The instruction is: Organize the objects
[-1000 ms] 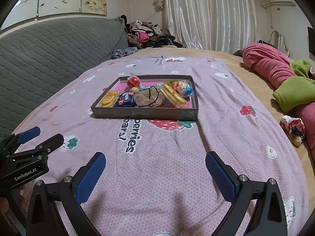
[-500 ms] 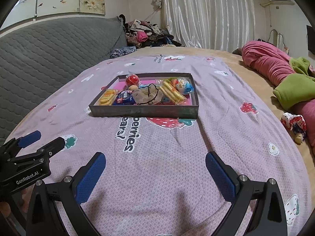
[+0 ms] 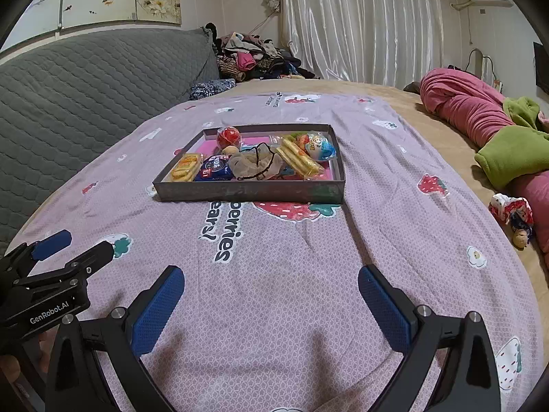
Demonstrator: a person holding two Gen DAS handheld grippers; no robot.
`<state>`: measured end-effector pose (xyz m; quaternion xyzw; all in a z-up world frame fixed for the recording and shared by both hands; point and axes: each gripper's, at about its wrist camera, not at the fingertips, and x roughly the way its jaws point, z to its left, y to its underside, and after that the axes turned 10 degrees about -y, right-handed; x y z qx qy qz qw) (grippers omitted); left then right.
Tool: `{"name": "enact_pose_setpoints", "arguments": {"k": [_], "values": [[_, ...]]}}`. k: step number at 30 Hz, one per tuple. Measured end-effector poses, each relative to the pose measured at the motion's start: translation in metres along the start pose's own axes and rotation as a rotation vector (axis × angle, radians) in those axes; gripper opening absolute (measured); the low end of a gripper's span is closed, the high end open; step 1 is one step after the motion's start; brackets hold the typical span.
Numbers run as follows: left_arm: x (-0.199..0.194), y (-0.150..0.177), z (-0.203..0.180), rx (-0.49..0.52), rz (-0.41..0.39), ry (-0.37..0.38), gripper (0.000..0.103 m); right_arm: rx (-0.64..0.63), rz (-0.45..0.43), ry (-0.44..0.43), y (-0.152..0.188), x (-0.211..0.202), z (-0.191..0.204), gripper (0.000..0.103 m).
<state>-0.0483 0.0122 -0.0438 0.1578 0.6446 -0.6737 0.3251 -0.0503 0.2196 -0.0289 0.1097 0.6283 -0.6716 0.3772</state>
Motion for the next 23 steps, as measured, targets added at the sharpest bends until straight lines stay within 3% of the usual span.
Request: {"name": "enact_pose_setpoints", "arguments": {"k": [23], "values": [[0.0031, 0.0008, 0.0042, -0.016, 0.012, -0.009, 0.086, 0.009, 0.004, 0.001, -0.0005, 0.0013, -0.0015, 0.102]]}}
